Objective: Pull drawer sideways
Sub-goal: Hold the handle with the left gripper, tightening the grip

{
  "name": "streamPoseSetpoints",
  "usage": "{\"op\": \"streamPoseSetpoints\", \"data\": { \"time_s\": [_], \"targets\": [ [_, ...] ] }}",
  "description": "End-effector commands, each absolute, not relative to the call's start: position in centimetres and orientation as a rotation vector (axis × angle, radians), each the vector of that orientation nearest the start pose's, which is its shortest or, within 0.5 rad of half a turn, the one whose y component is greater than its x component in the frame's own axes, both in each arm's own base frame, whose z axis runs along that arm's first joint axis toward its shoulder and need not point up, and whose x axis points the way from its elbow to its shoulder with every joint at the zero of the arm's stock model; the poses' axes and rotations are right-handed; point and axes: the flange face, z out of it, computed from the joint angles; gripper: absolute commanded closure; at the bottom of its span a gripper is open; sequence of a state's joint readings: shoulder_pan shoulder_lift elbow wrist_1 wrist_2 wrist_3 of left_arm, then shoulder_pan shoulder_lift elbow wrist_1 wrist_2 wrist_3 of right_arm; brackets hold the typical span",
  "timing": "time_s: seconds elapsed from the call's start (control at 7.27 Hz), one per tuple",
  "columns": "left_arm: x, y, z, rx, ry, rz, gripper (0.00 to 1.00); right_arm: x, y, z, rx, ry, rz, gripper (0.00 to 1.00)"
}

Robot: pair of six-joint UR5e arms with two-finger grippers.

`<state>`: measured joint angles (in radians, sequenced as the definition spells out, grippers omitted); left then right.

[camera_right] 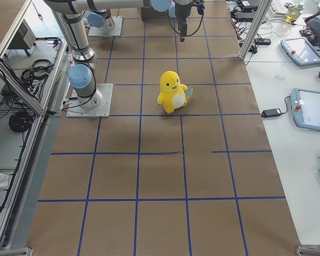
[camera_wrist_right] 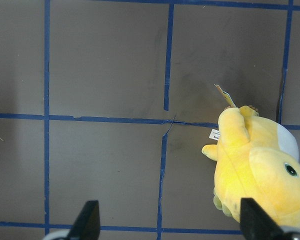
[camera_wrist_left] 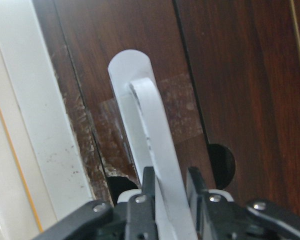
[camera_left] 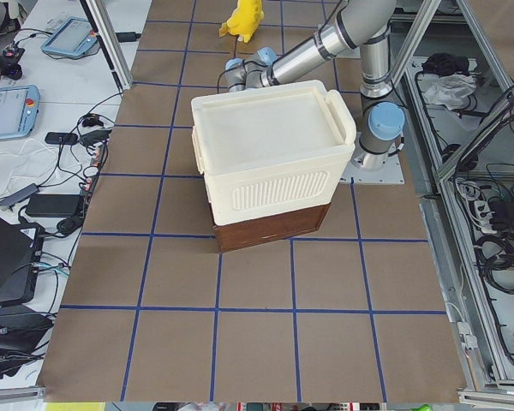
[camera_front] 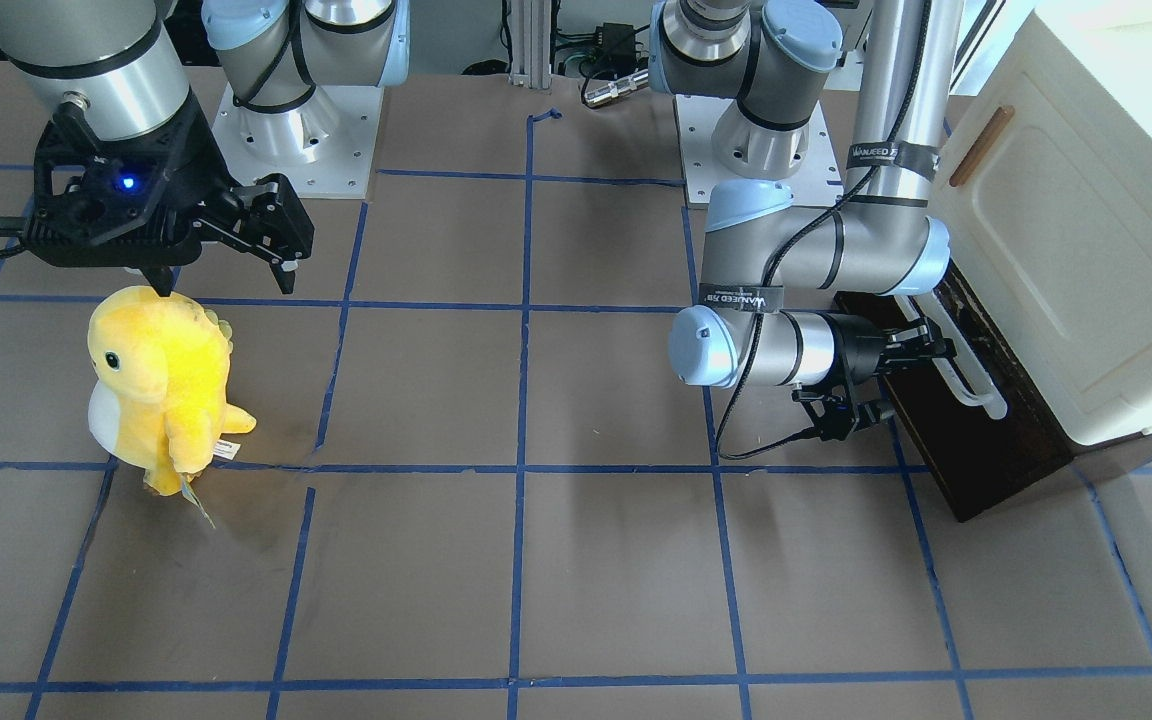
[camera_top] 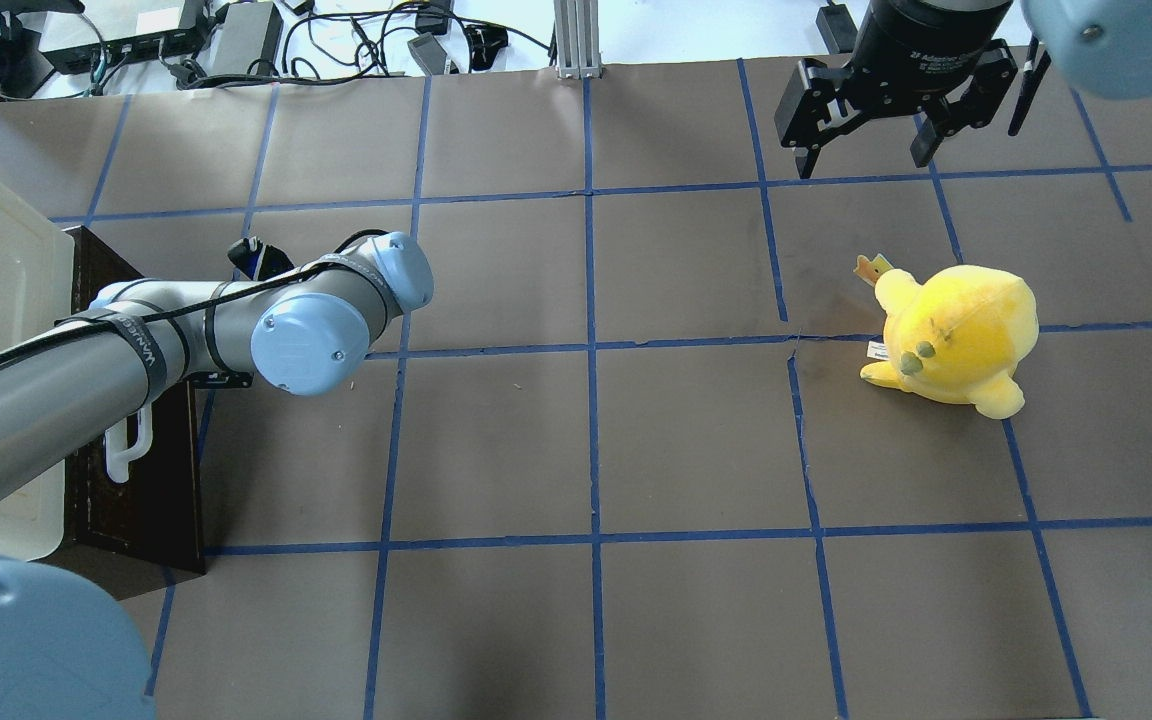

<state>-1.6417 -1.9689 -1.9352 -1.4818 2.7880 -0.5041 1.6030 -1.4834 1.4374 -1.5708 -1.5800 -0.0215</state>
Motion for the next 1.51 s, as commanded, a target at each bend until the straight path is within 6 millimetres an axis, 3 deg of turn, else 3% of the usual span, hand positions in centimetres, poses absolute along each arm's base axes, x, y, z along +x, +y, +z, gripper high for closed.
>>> {"op": "streamPoseSetpoints", "data": {
  "time_s": [0.0,0.41,1.38],
  "targets": [
    [-7.78,-50.17,19.49,0.048,1.854,0.245,0.67,14.95,-52.85,50.90,-0.084,3.149,-0.073,0.00],
    [-8.60,-50.48,20.03,0.039,1.878,0.232,0.67,14.95,-52.85,50.90,-0.084,3.149,-0.073,0.00],
    [-8.25,-50.10,19.92,0.042,1.873,0.250,0.67,14.95,-52.85,50.90,-0.084,3.149,-0.073,0.00]
  ]
}}
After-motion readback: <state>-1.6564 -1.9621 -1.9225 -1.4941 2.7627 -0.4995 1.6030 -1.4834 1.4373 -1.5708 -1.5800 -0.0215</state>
